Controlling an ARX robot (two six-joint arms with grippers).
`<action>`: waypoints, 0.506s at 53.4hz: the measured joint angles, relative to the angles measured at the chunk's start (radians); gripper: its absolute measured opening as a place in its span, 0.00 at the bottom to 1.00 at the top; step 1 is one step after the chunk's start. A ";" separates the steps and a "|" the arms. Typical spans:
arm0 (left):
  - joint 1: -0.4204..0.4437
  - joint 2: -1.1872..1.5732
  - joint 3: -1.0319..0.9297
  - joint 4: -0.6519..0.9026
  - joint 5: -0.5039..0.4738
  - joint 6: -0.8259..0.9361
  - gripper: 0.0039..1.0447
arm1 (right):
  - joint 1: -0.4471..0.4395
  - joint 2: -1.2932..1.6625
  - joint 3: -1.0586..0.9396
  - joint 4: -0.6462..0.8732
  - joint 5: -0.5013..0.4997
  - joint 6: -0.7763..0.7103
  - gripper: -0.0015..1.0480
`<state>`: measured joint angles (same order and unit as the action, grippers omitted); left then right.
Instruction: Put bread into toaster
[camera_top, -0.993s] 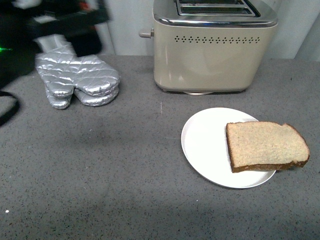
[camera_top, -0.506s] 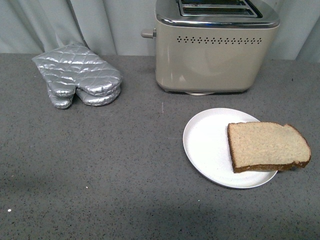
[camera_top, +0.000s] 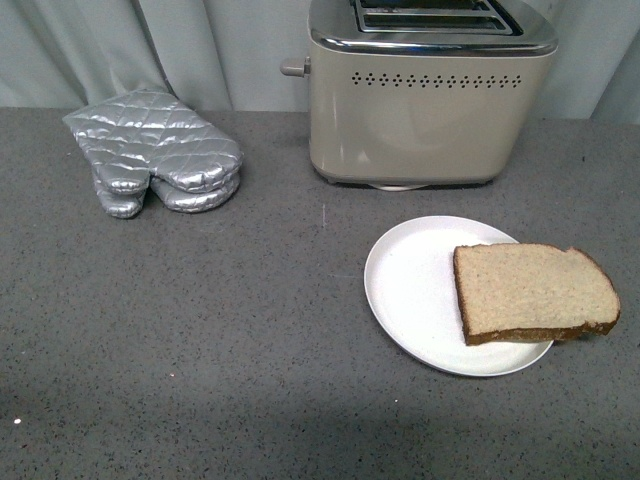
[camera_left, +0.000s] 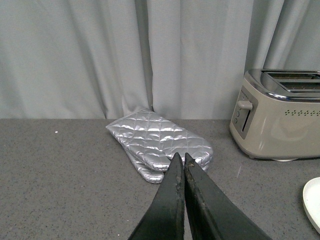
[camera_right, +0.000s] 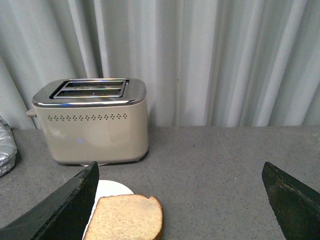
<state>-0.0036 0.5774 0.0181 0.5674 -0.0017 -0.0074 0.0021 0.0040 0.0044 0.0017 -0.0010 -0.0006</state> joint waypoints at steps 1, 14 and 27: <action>0.000 -0.013 0.000 -0.012 0.000 0.000 0.03 | 0.000 0.000 0.000 0.000 0.000 0.000 0.91; 0.001 -0.161 0.000 -0.151 0.000 0.000 0.03 | 0.000 0.000 0.000 0.000 0.000 0.000 0.91; 0.001 -0.284 0.000 -0.271 0.000 0.000 0.03 | 0.000 0.000 0.000 0.000 0.000 0.000 0.91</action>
<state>-0.0025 0.2932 0.0177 0.2966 -0.0017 -0.0074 0.0021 0.0040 0.0044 0.0017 -0.0013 -0.0006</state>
